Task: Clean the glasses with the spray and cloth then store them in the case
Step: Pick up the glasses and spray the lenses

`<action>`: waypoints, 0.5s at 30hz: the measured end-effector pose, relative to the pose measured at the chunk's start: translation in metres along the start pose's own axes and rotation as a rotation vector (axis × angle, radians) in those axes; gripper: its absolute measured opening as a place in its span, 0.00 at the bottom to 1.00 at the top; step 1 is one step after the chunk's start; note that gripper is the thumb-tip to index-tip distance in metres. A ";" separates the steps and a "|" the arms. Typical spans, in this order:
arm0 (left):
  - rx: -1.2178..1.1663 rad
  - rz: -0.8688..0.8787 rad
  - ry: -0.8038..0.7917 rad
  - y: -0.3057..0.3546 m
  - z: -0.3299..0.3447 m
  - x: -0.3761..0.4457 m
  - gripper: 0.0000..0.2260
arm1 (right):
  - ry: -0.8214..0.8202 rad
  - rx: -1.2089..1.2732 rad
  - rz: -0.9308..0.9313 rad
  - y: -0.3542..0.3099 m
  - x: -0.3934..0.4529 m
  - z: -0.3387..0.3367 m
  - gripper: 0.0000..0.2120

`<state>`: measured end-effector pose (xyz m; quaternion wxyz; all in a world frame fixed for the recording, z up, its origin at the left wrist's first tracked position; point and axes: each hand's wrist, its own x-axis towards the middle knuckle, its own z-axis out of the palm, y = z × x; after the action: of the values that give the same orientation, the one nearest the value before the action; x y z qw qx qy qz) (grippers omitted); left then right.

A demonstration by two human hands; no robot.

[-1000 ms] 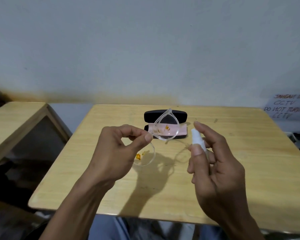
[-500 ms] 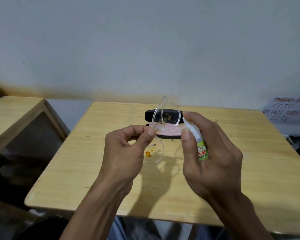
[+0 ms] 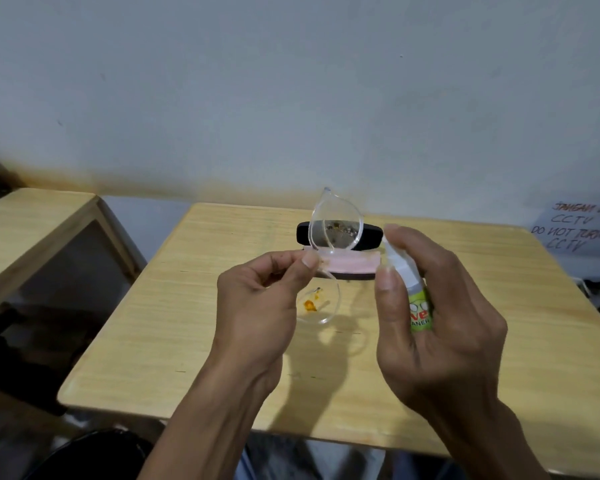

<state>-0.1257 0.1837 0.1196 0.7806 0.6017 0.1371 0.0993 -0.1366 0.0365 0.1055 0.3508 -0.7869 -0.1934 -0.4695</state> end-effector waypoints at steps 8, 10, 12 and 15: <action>-0.174 -0.167 0.089 0.013 0.010 0.005 0.04 | -0.099 -0.020 -0.033 -0.011 -0.029 0.008 0.14; -0.187 -0.180 0.106 0.014 0.011 0.005 0.04 | -0.098 -0.018 -0.044 -0.011 -0.028 0.010 0.14; -0.194 -0.180 0.124 0.015 0.012 0.004 0.03 | -0.098 -0.012 -0.058 -0.012 -0.027 0.012 0.14; -0.196 -0.172 0.134 0.016 0.016 0.002 0.02 | -0.101 -0.004 -0.065 -0.010 -0.026 0.014 0.14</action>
<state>-0.1186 0.1734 0.1391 0.8303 0.5006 0.2296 0.0848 -0.1473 0.0545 0.0818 0.3236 -0.8037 -0.2352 -0.4405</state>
